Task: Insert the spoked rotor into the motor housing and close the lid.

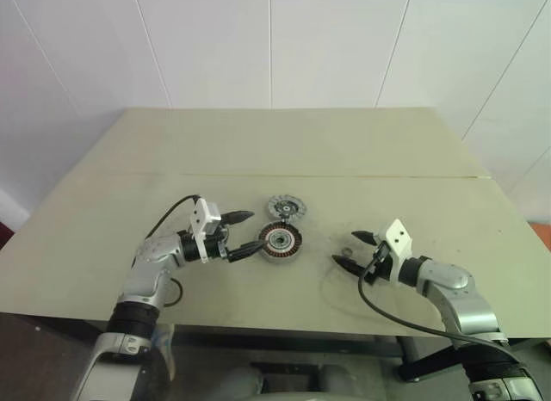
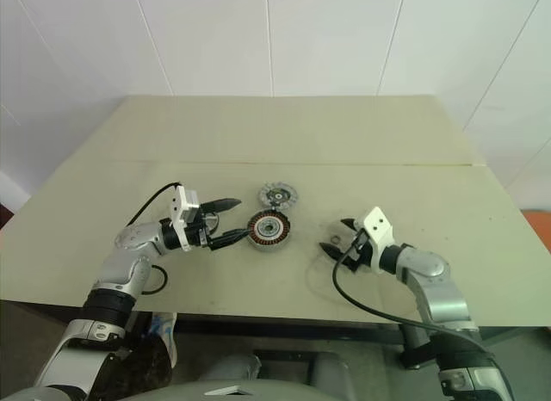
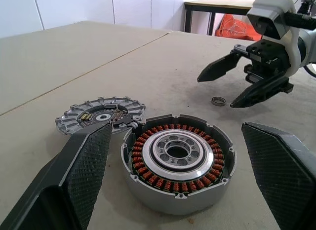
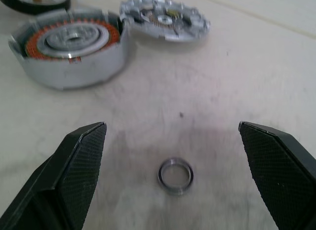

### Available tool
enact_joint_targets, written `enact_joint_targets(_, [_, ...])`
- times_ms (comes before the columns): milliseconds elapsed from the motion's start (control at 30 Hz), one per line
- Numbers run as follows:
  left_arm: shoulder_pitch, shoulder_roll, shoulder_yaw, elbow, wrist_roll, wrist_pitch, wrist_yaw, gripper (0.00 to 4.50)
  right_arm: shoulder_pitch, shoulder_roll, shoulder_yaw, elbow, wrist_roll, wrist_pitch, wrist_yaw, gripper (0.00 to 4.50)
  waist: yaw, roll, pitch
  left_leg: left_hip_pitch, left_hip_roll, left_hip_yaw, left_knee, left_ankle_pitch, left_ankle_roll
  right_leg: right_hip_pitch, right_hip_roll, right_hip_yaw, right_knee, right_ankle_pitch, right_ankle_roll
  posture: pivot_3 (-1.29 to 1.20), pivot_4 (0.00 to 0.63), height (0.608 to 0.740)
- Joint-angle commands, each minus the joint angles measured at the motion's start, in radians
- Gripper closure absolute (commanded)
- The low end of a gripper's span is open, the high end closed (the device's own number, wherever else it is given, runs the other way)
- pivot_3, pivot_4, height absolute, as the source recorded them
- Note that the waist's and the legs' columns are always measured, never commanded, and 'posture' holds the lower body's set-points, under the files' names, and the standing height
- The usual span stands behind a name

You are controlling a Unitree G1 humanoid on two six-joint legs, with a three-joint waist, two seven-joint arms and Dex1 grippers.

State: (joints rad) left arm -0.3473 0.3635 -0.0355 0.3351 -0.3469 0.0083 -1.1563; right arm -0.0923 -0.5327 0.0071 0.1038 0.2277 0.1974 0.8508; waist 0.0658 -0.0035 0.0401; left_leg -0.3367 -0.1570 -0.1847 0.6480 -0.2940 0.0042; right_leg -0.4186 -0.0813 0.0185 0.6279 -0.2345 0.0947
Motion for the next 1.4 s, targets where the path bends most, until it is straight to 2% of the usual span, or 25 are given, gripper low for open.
enact_joint_targets(33, [-0.026, 0.005, 0.004, -0.009, -0.002, -0.020, -0.007, 0.03, -0.003, -0.004, 0.010, 0.012, -0.020, -0.029, 0.001, 0.00, -0.001, 0.000, 0.000, 0.000, 0.000, 0.000, 0.000, 0.000, 0.000, 0.000, 0.000, 0.000, 0.000, 0.000, 0.000, 0.00, 0.000, 0.740])
enact_joint_targets(500, [-0.017, -0.002, 0.002, -0.017, 0.000, -0.023, 0.001, 0.03, -0.002, -0.007, 0.020, 0.047, -0.019, -0.023, 0.027, 0.00, 0.000, -0.002, -0.001, 0.001, 0.000, 0.001, 0.000, 0.000, 0.000, 0.000, 0.000, 0.001, 0.000, 0.000, 0.000, 0.00, 0.000, 0.740])
enact_joint_targets(600, [-0.015, -0.004, 0.001, -0.020, 0.001, -0.023, 0.003, 0.00, 0.000, -0.007, 0.019, 0.043, -0.010, -0.011, 0.040, 0.53, 0.000, -0.002, -0.001, 0.001, 0.000, 0.001, 0.000, 0.000, 0.000, 0.000, 0.000, 0.001, 0.000, 0.000, 0.000, 0.00, 0.000, 0.740])
enact_joint_targets(933, [-0.019, 0.002, 0.007, -0.017, 0.000, -0.027, 0.002, 0.00, -0.004, -0.004, 0.011, 0.027, 0.003, 0.013, 0.052, 3.83, 0.000, -0.004, -0.002, 0.001, 0.001, 0.001, 0.000, 0.000, 0.000, 0.000, 0.001, 0.001, 0.000, 0.000, 0.000, 0.00, 0.000, 0.740])
enact_joint_targets(1133, [0.018, 0.013, 0.008, -0.040, -0.003, -0.023, 0.000, 0.00, -0.038, 0.033, -0.002, -0.003, 0.029, 0.047, 0.022, 3.84, -0.003, -0.004, -0.002, 0.001, 0.001, 0.001, 0.000, 0.000, 0.000, 0.000, 0.001, 0.001, 0.000, 0.001, 0.000, 0.00, 0.000, 0.740])
enact_joint_targets(1233, [0.038, 0.021, 0.021, -0.060, -0.012, -0.015, 0.015, 0.00, -0.124, 0.100, -0.002, -0.076, 0.102, 0.131, -0.004, 3.84, -0.005, -0.004, -0.002, 0.001, 0.004, 0.003, 0.000, 0.000, 0.000, -0.001, 0.003, 0.003, 0.000, 0.001, -0.001, 0.00, 0.000, 0.740])
enact_joint_targets(1400, [0.075, 0.029, 0.033, -0.085, -0.002, -0.022, 0.047, 0.00, -0.281, 0.192, 0.086, -0.094, 0.106, 0.228, -0.015, 3.84, -0.003, -0.003, -0.002, 0.000, 0.009, 0.009, 0.000, 0.001, -0.002, -0.004, 0.008, 0.006, 0.001, 0.004, -0.002, 0.00, 0.000, 0.740])
